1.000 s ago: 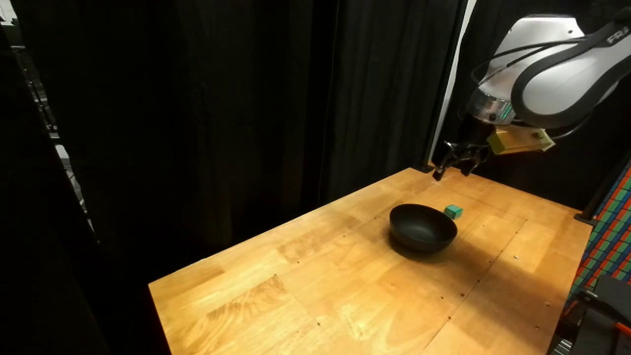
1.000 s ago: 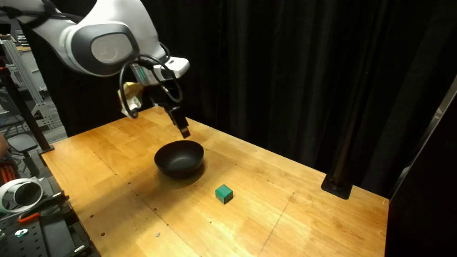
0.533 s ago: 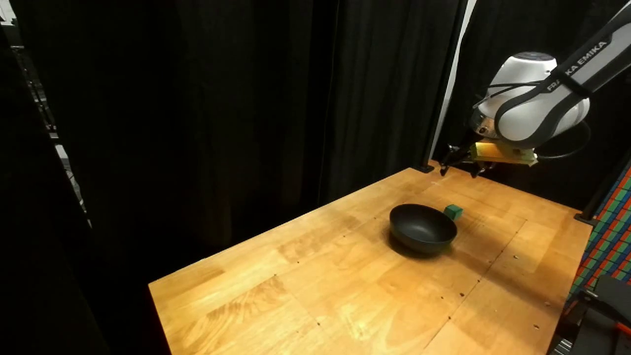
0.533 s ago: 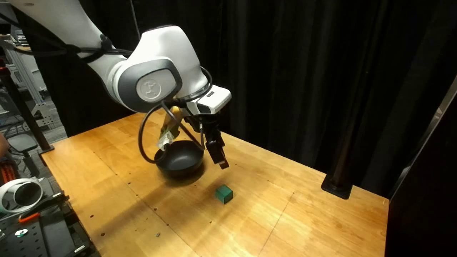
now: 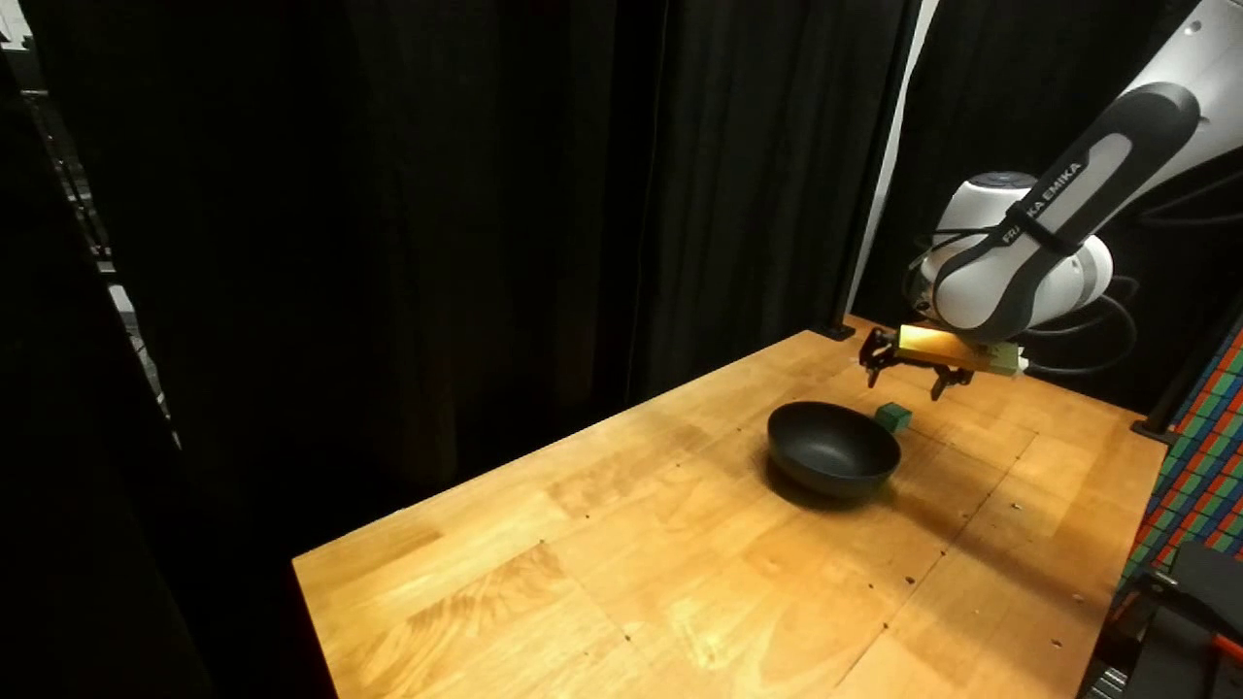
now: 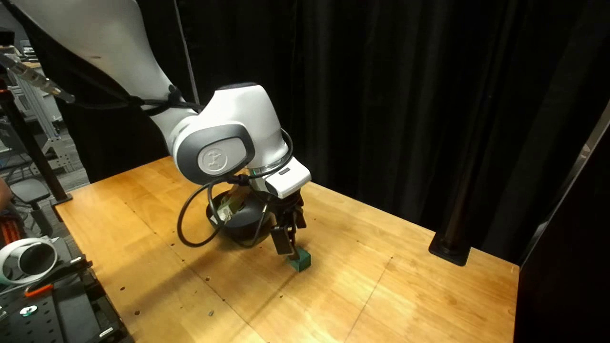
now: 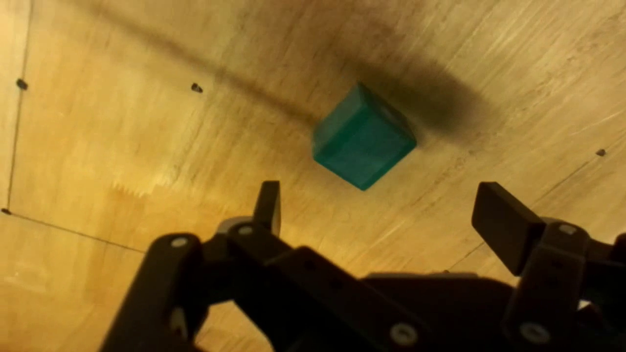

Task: Pick the block and put it in the bowl

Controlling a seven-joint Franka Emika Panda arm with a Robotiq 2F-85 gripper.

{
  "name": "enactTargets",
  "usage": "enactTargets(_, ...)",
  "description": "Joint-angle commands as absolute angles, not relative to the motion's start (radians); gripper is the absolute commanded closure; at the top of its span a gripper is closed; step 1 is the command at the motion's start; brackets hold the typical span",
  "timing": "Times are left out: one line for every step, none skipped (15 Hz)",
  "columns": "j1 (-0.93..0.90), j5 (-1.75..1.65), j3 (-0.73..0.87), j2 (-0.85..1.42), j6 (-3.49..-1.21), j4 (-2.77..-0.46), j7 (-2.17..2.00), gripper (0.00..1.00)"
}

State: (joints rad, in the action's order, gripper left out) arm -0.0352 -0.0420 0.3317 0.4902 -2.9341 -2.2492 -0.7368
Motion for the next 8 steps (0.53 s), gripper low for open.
enactTargets(-0.06,0.028,0.349,0.562,-2.941,-2.202,-0.755,0.0)
enactTargets(-0.06,0.044,0.347,0.575,-2.943,-2.197,-0.755,0.0)
enactTargets(-0.062,0.056,0.348,0.588,-2.946,-2.192,-0.756,0.0)
enactTargets(-0.062,0.067,0.347,0.599,-2.946,-2.186,-0.754,0.0)
enactTargets(-0.063,0.075,0.348,0.609,-2.946,-2.181,-0.753,0.25)
enactTargets(-0.062,0.084,0.346,0.617,-2.948,-2.177,-0.75,0.27)
enactTargets(-0.059,0.092,0.343,0.624,-2.95,-2.175,-0.748,0.34)
enactTargets(-0.059,0.099,0.343,0.63,-2.95,-2.171,-0.747,0.41)
